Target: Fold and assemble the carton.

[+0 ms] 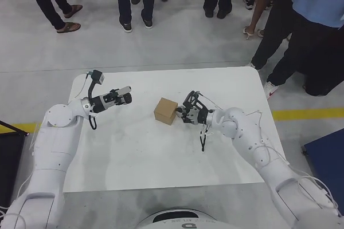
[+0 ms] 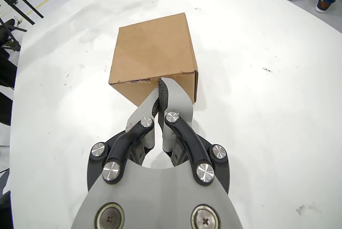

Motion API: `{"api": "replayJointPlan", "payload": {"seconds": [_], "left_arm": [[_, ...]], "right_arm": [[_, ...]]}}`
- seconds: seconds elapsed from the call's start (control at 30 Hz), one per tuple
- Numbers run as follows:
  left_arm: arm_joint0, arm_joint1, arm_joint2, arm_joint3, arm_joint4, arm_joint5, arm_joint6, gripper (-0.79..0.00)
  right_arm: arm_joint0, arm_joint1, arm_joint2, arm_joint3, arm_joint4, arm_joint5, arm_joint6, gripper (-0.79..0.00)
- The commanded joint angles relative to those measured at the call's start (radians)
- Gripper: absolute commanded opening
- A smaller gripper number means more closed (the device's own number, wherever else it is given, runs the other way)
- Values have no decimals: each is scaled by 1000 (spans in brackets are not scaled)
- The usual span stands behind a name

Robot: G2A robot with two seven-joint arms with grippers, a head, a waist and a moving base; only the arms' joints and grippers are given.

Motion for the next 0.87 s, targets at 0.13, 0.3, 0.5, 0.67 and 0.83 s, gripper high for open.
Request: {"api": "replayJointPlan", "payload": {"seconds": [0.13, 0.3, 0.5, 0.67, 0.83], "left_arm": [[0, 0, 0, 0, 0, 0, 0, 0], [0, 0, 0, 0, 0, 0, 0, 0], [0, 0, 0, 0, 0, 0, 0, 0], [0, 0, 0, 0, 0, 0, 0, 0], [0, 0, 0, 0, 0, 0, 0, 0]], "right_arm": [[-50, 31, 97, -5, -2, 22, -90, -785], [-133, 61, 192, -86, -2, 45, -156, -785], [-186, 65, 211, -152, 14, 94, -167, 0], [-186, 65, 211, -152, 14, 94, -167, -606], [-186, 65, 211, -152, 14, 94, -167, -301]]}}
